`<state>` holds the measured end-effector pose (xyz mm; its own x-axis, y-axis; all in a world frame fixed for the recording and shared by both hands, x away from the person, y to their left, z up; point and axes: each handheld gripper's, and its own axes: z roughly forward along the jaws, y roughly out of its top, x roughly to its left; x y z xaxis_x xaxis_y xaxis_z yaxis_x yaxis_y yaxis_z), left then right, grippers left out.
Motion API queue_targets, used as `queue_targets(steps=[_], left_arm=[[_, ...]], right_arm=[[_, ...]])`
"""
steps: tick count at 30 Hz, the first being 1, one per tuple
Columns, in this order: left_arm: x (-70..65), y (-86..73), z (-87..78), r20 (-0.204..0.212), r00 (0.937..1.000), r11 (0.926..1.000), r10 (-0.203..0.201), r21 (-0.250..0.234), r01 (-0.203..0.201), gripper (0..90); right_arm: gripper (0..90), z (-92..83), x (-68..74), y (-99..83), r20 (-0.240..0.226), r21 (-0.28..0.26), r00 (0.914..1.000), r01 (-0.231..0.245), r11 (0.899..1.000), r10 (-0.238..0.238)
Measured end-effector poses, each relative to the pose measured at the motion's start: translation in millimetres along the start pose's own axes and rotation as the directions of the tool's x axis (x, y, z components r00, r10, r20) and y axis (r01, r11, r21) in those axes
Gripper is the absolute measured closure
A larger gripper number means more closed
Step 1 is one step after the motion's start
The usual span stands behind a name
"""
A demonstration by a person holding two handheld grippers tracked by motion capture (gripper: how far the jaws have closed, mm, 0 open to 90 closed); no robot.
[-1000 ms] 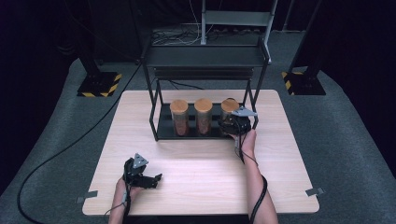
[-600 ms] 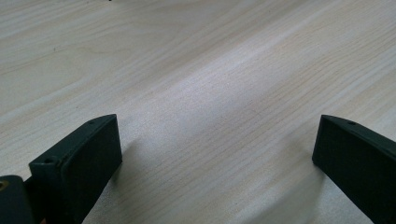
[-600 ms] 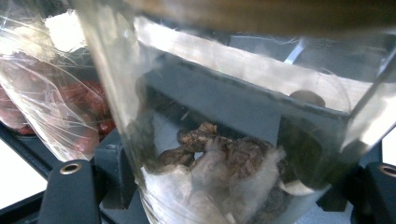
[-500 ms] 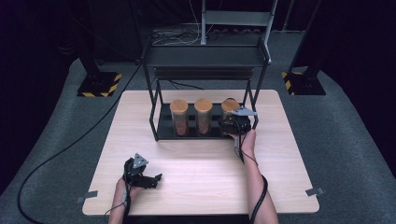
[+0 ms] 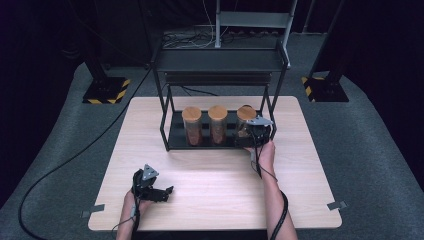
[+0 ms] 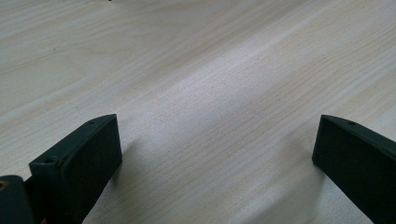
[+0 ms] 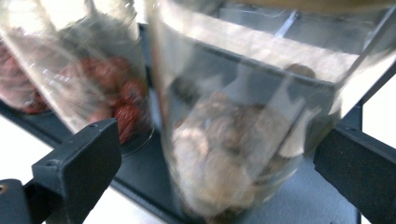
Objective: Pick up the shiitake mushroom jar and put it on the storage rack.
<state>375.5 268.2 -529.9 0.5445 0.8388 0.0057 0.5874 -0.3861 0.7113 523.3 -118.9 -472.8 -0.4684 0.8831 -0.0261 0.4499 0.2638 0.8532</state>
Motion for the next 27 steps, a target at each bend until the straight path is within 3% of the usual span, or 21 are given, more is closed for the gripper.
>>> queue_targets(steps=[6, 11, 17, 27], left_arm=[[0.1, 0.1, 0.0, 0.0, 1.0, 1.0, -0.001, 0.001, 0.001, 0.6], [0.2, 0.1, 0.1, 0.0, 1.0, 1.0, -0.001, 0.001, 0.001, 0.4], [0.3, 0.1, 0.2, 0.0, 1.0, 1.0, -0.001, 0.002, 0.001, 0.2], [0.2, 0.2, 0.1, -0.001, 1.0, 1.0, -0.001, 0.003, 0.001, 0.2]], right_arm=[[0.0, -10.0, 12.1, -10.5, 0.037, 0.058, 0.9984, 0.04, 0.998, -0.042], [0.0, -22.3, 21.8, -26.2, 0.011, 0.079, 0.9977, 0.065, 0.995, -0.066], [0.0, -42.8, 29.2, -51.1, -0.026, 0.096, 0.9982, 0.057, 0.994, -0.054], [0.0, -73.6, 27.5, -107.0, -0.021, 0.152, 0.9996, 0.023, 0.988, -0.02]])
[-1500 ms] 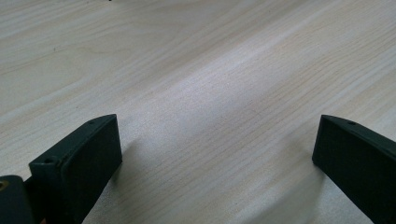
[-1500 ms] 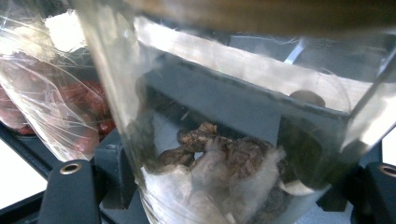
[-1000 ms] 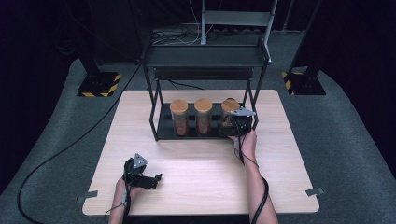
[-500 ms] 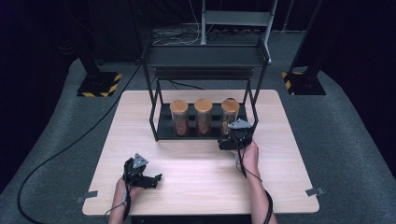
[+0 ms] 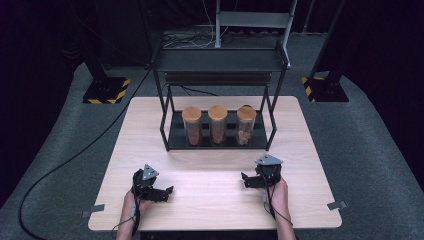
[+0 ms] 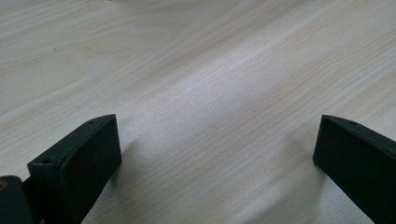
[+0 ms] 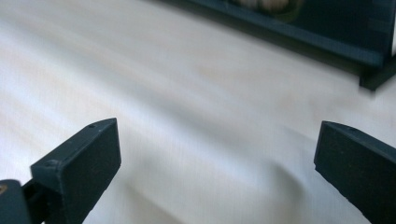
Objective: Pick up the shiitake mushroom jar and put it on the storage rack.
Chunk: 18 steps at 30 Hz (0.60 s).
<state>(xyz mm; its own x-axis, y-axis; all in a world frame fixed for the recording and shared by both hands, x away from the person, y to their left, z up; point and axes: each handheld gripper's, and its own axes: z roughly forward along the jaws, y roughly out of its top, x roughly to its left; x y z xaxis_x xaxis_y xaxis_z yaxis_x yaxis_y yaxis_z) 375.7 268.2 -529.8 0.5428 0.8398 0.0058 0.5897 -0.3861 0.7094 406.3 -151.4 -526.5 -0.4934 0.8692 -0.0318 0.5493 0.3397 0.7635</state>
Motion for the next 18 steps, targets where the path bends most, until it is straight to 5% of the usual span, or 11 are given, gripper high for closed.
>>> queue_targets(steps=[7, 9, 13, 18], left_arm=[[-0.3, -0.2, 0.1, 0.002, 1.0, 1.0, 0.001, -0.003, -0.001, 0.3], [-0.3, -0.2, 0.1, 0.001, 1.0, 1.0, 0.002, -0.002, -0.002, 0.3], [-0.4, -0.2, 0.0, -0.005, 1.0, 1.0, -0.003, -0.001, 0.003, 0.2], [-0.3, -0.2, 0.1, -0.005, 1.0, 1.0, -0.005, -0.001, 0.005, 0.1]], right_arm=[[0.0, -30.8, -4.8, -28.3, 0.026, 0.033, 0.9991, 0.031, 0.999, -0.032], [0.0, -36.8, -10.3, -32.9, 0.021, 0.019, 0.9997, 0.009, 1.0, -0.01], [0.3, -38.6, -14.2, -33.8, -0.004, 0.001, 0.9999, -0.012, 1.0, 0.012], [0.4, -36.4, -8.7, -33.0, 0.01, 0.025, 0.9991, 0.042, 0.999, -0.042]])
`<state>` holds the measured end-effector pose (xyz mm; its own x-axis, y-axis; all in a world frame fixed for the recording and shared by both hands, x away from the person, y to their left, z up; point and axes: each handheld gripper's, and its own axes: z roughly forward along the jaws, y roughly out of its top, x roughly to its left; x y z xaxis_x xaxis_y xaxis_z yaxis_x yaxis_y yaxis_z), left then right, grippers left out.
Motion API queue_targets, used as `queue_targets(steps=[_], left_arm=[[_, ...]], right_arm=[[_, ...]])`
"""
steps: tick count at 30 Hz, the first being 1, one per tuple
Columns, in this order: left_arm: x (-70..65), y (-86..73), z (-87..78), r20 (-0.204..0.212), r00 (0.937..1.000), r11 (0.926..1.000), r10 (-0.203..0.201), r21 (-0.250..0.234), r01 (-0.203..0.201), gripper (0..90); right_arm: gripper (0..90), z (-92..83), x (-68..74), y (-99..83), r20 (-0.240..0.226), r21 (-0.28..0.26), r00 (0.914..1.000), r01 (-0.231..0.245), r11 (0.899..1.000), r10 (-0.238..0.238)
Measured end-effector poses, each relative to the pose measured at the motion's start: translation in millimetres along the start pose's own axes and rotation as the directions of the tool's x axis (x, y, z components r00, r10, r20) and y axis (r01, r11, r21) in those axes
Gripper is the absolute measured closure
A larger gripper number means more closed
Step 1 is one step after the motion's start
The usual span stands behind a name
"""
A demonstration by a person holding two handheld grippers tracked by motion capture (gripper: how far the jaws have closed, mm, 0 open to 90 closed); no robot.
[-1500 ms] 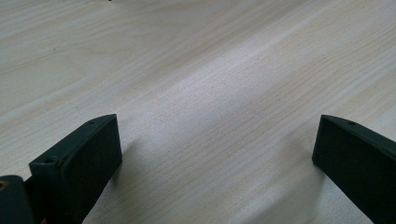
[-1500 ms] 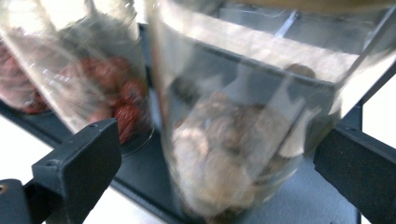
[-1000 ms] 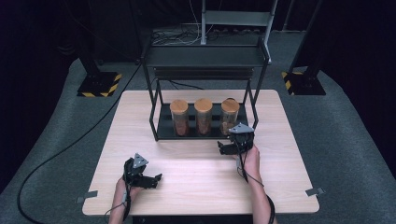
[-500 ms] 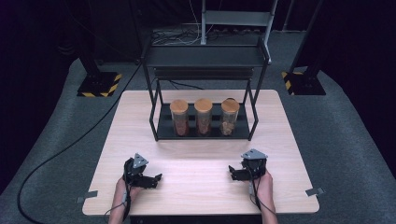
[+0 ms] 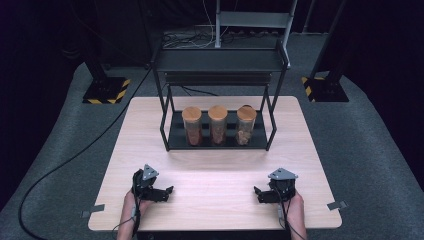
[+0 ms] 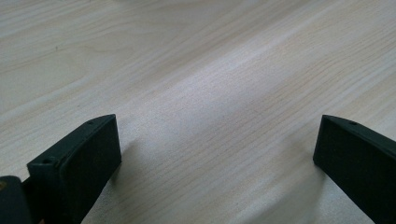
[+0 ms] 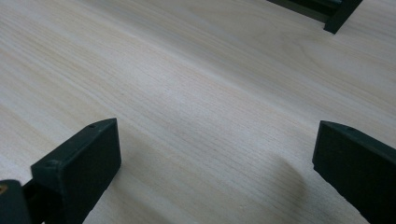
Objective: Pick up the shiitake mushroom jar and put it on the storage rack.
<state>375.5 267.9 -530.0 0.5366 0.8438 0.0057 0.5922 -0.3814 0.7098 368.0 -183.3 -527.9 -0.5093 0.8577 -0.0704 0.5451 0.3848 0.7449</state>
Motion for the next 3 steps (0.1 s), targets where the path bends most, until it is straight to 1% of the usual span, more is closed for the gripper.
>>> queue_targets(steps=[2, 3], left_arm=[[0.0, 0.0, 0.0, 0.0, 1.0, 1.0, 0.0, 0.0, 0.0, 0.1], [0.0, 0.0, 0.0, 0.0, 1.0, 1.0, 0.0, 0.0, 0.0, 0.1]], right_arm=[[0.4, -0.9, 0.6, -0.4, 0.007, -0.011, 1.0, 0.002, 1.0, -0.002], [0.4, -1.4, 0.2, -0.6, 0.002, -0.014, 1.0, -0.002, 1.0, 0.002]])
